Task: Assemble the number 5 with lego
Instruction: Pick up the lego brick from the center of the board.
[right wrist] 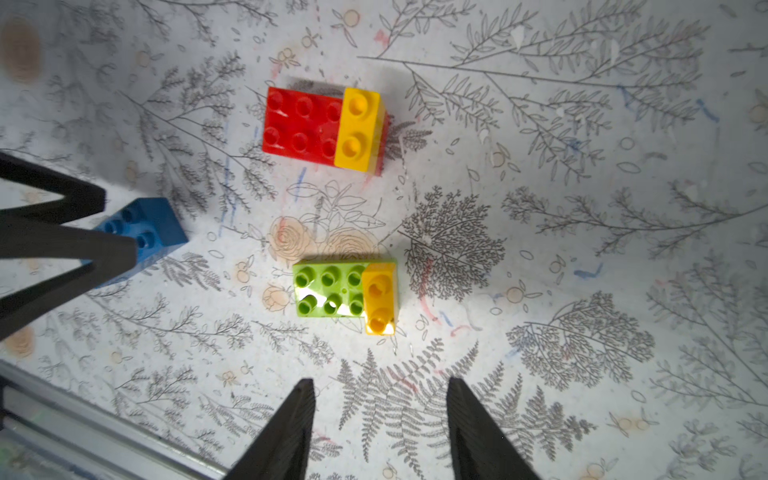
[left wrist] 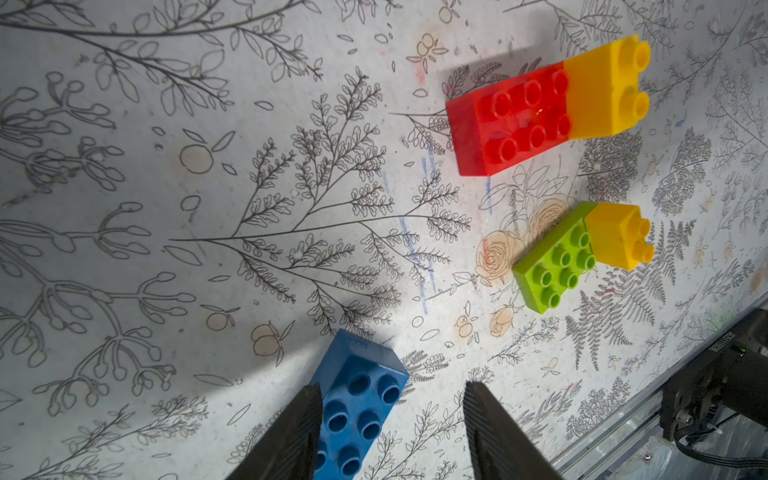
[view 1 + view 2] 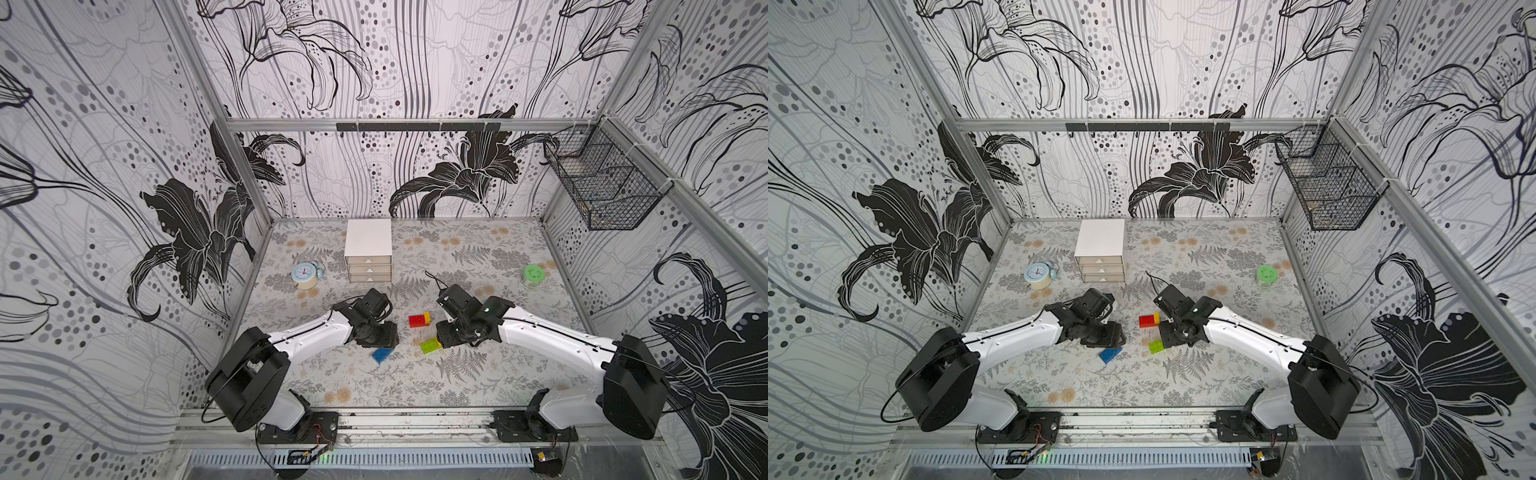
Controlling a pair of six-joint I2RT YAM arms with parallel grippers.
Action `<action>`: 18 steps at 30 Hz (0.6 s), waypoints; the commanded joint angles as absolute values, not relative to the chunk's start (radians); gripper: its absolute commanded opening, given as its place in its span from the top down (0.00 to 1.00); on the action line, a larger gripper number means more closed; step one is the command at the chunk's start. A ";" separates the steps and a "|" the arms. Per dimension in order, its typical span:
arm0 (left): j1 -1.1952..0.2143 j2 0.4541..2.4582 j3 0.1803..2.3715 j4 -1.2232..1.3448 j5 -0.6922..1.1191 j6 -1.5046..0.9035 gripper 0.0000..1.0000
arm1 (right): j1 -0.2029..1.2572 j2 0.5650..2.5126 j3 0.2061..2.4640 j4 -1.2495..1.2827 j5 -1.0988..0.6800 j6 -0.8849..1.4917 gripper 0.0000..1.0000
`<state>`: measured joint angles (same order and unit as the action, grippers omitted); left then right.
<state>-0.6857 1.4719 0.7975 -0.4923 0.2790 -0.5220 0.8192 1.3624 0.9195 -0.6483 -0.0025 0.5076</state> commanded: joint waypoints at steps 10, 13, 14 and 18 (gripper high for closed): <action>-0.718 1.507 0.834 -0.538 0.228 -0.479 0.40 | 0.817 1.128 0.736 -0.497 -0.225 0.433 0.46; -0.723 1.524 0.838 -0.539 0.220 -0.473 0.39 | 0.816 1.129 0.722 -0.494 -0.227 0.440 0.46; -0.723 1.530 0.841 -0.541 0.218 -0.471 0.39 | 0.818 1.133 0.720 -0.491 -0.226 0.442 0.47; -0.735 1.547 0.850 -0.541 0.208 -0.465 0.39 | 0.817 1.147 0.723 -0.480 -0.227 0.442 0.47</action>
